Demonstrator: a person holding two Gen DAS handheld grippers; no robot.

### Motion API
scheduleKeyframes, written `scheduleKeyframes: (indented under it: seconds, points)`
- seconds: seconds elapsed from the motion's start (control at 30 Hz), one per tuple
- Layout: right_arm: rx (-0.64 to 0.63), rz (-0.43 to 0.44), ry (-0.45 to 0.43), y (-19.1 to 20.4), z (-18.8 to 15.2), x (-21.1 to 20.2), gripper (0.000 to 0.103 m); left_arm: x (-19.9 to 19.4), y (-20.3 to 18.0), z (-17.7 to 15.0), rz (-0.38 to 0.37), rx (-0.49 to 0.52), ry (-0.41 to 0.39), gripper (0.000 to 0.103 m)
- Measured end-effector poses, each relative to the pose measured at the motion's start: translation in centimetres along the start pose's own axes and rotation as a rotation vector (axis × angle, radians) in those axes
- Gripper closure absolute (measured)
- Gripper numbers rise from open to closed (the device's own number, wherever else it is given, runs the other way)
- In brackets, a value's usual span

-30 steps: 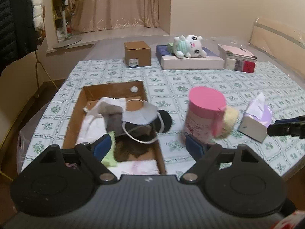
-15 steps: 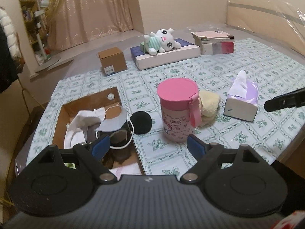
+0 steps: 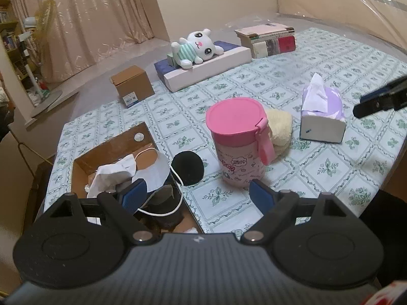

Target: Organize soft objects

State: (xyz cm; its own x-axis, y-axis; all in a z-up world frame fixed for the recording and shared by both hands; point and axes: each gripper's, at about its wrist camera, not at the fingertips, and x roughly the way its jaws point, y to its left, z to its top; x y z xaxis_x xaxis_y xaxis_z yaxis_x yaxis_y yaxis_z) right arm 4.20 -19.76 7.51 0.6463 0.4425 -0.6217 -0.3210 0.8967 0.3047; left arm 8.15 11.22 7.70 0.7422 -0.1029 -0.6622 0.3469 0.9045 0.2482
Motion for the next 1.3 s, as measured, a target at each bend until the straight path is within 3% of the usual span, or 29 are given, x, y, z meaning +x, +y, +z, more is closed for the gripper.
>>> scheduleKeyframes:
  seconds: [0.17,0.4,0.57,0.67,0.83,1.13,1.3]
  points:
    - [-0.145,-0.005,0.003,-0.5,1.8,1.1,0.034,1.4,1.1,0.8,-0.038,0.067,0.021,0.017]
    - [-0.331,0.041,0.038,-1.7,4.9,3.5,0.034,4.6,3.0,3.7,-0.112,0.3,0.087,0.017]
    - [-0.458,0.111,0.088,-2.1,6.9,5.9,0.034,7.7,3.9,6.0,-0.195,0.487,0.116,0.016]
    - [-0.52,0.132,0.116,-2.1,8.0,7.6,0.034,9.7,4.1,7.0,-0.285,0.584,0.126,0.016]
    - [-0.552,0.154,0.153,-2.5,9.5,10.5,0.034,14.1,4.2,7.9,-0.374,0.713,0.199,0.013]
    - [-0.599,0.223,0.243,-2.8,10.4,15.8,0.034,21.5,3.9,7.0,-0.501,0.828,0.345,0.007]
    - [-0.622,0.252,0.274,-2.7,10.4,18.1,0.034,24.1,3.5,6.6,-0.556,0.836,0.386,0.006]
